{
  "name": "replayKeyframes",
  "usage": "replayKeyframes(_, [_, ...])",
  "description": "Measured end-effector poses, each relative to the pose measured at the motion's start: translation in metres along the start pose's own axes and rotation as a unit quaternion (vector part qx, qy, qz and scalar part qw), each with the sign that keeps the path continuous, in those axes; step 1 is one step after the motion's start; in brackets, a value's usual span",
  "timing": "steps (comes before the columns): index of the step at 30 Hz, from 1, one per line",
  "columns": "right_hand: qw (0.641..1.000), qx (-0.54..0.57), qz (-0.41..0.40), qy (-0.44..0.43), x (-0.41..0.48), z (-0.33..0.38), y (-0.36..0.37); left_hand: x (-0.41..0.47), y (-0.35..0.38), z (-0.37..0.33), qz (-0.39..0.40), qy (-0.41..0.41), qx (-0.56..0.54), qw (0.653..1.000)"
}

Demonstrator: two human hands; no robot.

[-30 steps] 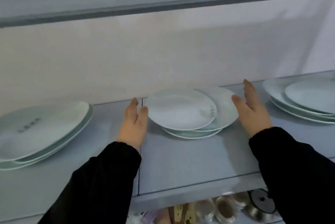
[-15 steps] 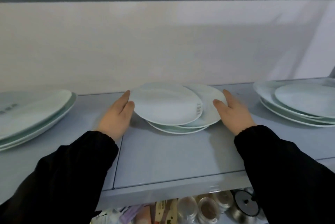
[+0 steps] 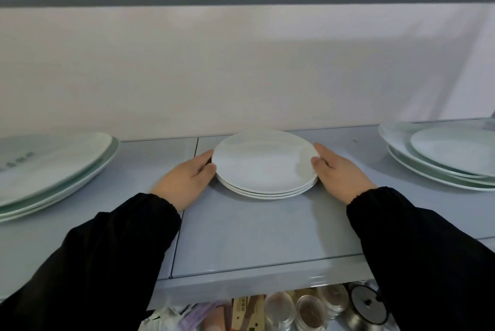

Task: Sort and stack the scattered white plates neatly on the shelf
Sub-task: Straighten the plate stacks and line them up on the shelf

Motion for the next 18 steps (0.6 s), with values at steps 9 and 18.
replayKeyframes(9, [1.0, 0.025, -0.004, -0.013, 0.001, -0.003, -0.001, -0.004, -0.009, 0.003, -0.049, 0.008, -0.049, 0.998])
replayKeyframes(18, [0.993, 0.085, -0.055, -0.066, -0.011, 0.007, -0.011, -0.021, -0.037, 0.018, -0.188, -0.075, -0.054, 0.978])
Point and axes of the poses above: each hand's wrist, its own x-axis towards the middle knuckle, its own y-axis out of the palm, z = x × y, the point moved 10 cm from there along x, towards the middle knuckle, and after that the axes turned 14 degrees about z, right-handed, at the moved point
